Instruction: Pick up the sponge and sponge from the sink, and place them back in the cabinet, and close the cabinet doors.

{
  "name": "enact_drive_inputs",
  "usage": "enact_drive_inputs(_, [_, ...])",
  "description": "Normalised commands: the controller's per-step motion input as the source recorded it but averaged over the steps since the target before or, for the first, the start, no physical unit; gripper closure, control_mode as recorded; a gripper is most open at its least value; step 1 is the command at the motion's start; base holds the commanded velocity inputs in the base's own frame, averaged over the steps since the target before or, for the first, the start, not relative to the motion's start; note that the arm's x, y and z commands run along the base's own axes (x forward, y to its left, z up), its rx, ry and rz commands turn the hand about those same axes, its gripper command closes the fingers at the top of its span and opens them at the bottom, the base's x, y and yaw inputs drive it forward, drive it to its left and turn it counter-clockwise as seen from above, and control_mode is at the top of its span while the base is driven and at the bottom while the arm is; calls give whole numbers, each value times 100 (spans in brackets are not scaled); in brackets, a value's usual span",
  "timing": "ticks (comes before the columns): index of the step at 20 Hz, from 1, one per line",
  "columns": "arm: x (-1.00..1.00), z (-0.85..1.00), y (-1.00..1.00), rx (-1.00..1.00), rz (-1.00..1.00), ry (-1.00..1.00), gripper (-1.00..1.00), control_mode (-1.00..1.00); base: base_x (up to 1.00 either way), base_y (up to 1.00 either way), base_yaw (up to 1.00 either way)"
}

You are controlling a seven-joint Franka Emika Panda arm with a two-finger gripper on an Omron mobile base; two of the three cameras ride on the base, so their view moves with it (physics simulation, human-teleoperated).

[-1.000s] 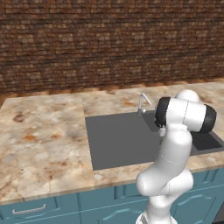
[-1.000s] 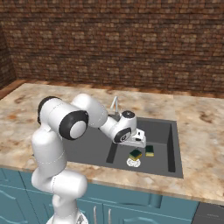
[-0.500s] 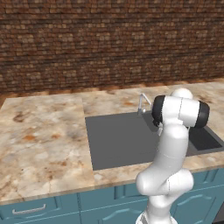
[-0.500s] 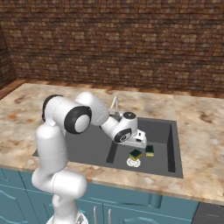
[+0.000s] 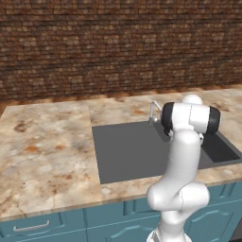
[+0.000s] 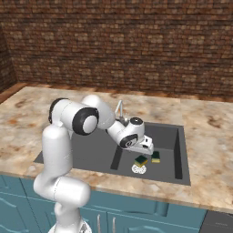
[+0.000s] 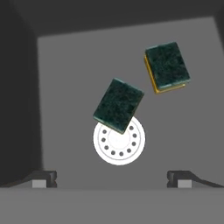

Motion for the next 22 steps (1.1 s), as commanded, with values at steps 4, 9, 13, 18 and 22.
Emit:
enact_drive_inputs(4, [22, -13, -6, 0, -3, 0, -100, -100, 0, 0, 0])
enact_drive_inputs(9, [21, -15, -7, 0, -4, 0, -100, -100, 0, 0, 0])
enact_drive_inputs(13, [18, -18, -8, 0, -3, 0, -100, -100, 0, 0, 0])
enact_drive_inputs(18, [14, -22, -10, 1, -3, 0, -100, -100, 0, 0, 0])
enact_drive_inputs(22, [5, -21, -7, 0, -1, 0, -100, -100, 0, 0, 0])
